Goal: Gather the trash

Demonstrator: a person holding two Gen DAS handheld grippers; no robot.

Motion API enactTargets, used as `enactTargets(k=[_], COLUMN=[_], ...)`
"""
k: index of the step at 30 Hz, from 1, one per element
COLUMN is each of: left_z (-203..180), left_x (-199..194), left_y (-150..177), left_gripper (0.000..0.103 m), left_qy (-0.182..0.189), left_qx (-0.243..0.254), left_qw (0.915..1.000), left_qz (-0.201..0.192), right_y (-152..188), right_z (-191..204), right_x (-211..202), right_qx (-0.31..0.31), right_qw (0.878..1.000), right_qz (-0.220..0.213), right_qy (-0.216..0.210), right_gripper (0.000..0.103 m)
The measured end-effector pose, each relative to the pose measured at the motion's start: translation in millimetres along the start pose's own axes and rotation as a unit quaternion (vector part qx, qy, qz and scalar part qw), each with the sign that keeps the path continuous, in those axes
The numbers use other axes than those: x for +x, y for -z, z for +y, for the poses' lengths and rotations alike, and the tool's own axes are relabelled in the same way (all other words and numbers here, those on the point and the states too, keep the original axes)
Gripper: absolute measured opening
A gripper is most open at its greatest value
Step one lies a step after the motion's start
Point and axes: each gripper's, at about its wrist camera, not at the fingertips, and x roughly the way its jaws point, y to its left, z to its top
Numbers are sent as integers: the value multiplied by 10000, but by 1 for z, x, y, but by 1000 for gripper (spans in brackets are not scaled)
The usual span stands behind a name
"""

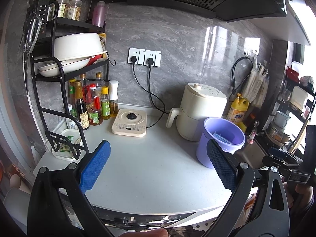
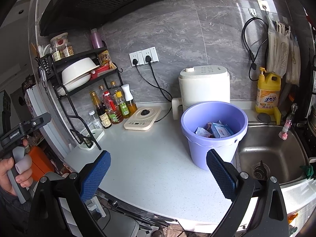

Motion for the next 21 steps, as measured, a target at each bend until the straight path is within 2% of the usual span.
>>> enactTargets(k=[21], left_z=[-2], left_x=[4], left_y=[3], left_gripper=[97], left_qy=[75], left_qx=[34], left_qw=[9999], left_qz=[59], right_y=[4], right_z=[-5], right_x=[-3], right_qx=[45], right_qw=[10000], right_qz=[8], right_qy=[79], right_gripper=[95])
